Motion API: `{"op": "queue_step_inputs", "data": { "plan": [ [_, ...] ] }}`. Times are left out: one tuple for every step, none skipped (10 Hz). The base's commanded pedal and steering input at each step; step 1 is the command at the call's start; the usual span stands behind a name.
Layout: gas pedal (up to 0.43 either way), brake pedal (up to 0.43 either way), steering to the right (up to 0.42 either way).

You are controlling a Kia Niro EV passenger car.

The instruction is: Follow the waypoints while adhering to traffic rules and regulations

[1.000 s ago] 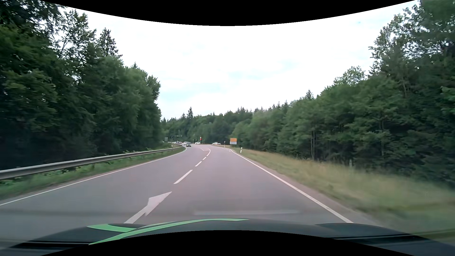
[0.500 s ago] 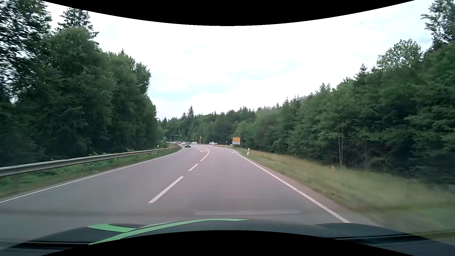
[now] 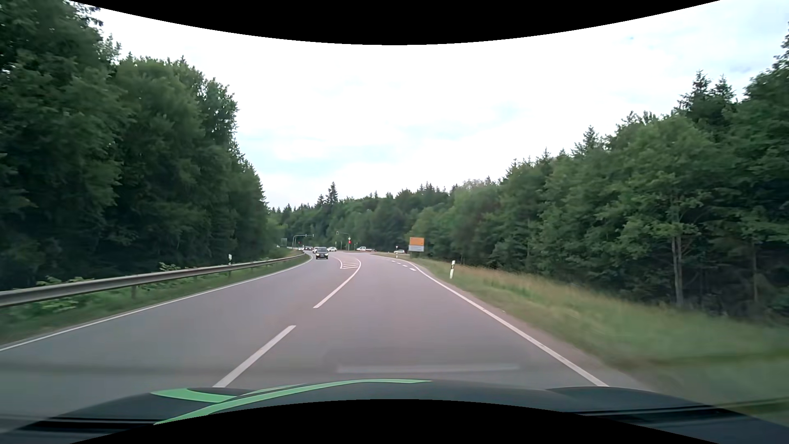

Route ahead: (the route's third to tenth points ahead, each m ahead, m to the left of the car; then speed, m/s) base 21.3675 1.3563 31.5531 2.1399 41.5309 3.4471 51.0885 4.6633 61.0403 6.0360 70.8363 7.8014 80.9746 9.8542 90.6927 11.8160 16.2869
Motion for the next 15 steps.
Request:
{"op": "queue_step_inputs", "data": {
  "plan": [
    [0.0, 0.201, -0.005],
    [0.0, 0.201, -0.005],
    [0.0, 0.201, -0.005],
    [0.0, 0.207, -0.006],
    [0.0, 0.207, -0.006],
    [0.0, 0.207, -0.007],
    [0.0, 0.207, -0.007],
    [0.0, 0.207, -0.007],
    [0.0, 0.207, -0.008],
    [0.0, 0.207, -0.008],
    [0.0, 0.207, -0.008],
    [0.0, 0.207, -0.009],
    [0.0, 0.213, -0.009],
    [0.0, 0.213, -0.009],
    [0.0, 0.213, -0.009]
  ]
}}
